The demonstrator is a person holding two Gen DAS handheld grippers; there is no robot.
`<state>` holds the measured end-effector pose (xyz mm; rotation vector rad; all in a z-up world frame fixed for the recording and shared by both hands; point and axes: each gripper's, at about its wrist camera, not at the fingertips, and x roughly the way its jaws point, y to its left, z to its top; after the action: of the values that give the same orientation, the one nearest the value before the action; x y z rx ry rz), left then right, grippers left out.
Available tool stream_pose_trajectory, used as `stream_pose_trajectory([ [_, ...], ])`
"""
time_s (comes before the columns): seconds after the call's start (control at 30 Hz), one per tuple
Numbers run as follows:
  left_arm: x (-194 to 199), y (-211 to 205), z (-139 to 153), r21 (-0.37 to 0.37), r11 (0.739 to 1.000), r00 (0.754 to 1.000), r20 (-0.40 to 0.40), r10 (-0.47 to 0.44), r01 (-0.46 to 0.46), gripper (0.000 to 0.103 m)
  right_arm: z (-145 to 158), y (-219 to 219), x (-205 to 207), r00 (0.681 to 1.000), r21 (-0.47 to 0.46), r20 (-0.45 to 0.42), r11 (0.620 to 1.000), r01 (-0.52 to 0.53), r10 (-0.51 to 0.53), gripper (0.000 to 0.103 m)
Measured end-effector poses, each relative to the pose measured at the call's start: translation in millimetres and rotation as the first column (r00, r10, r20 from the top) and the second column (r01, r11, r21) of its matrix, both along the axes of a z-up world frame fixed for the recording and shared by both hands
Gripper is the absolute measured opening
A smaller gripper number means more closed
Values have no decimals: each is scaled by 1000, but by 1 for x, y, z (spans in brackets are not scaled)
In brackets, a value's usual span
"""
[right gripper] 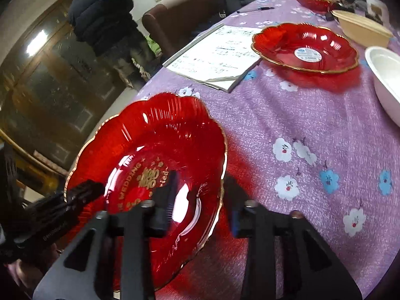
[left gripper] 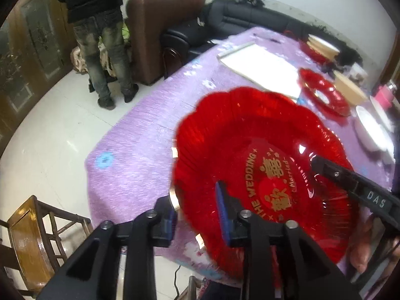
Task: Organize plates and bowls
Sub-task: 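Lift the large red plate with the right gripper and carry it aside, then grasp the rim of the small red labeled plate with the left gripper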
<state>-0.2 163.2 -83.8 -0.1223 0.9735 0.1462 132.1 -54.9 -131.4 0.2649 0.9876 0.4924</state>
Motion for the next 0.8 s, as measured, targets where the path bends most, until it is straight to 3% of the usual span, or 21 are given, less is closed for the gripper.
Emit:
stream_pose_trajectory([
  [0.13,-23,7,31,82,995,995,96,41,-49,72,22,-24,-7,998,16,67,1000,18,-19,45],
  [0.23,-30,8,68,119,992,980,196,19,-43,81,48,-52,-1,992,23,110,998,61,-63,46],
  [0.3,-12,-1,97,78,996,966,250,-57,39,85,56,-74,17,993,77,61,992,97,-102,46],
  [0.37,20,-16,110,52,990,961,239,-140,131,85,55,-90,38,988,99,-8,983,152,-152,46],
  [0.53,146,-75,98,42,963,960,76,-270,267,85,32,-125,80,933,227,-204,913,340,-296,46],
  [0.63,220,-108,63,-4,956,952,-88,-292,293,85,20,-132,92,892,232,-265,873,428,-367,46],
  [0.7,239,-117,44,-46,957,944,-161,-289,285,85,11,-139,98,861,254,-306,836,486,-407,46],
  [0.8,266,-127,18,-132,958,931,-233,-281,256,85,6,-141,103,849,284,-312,812,511,-426,46],
])
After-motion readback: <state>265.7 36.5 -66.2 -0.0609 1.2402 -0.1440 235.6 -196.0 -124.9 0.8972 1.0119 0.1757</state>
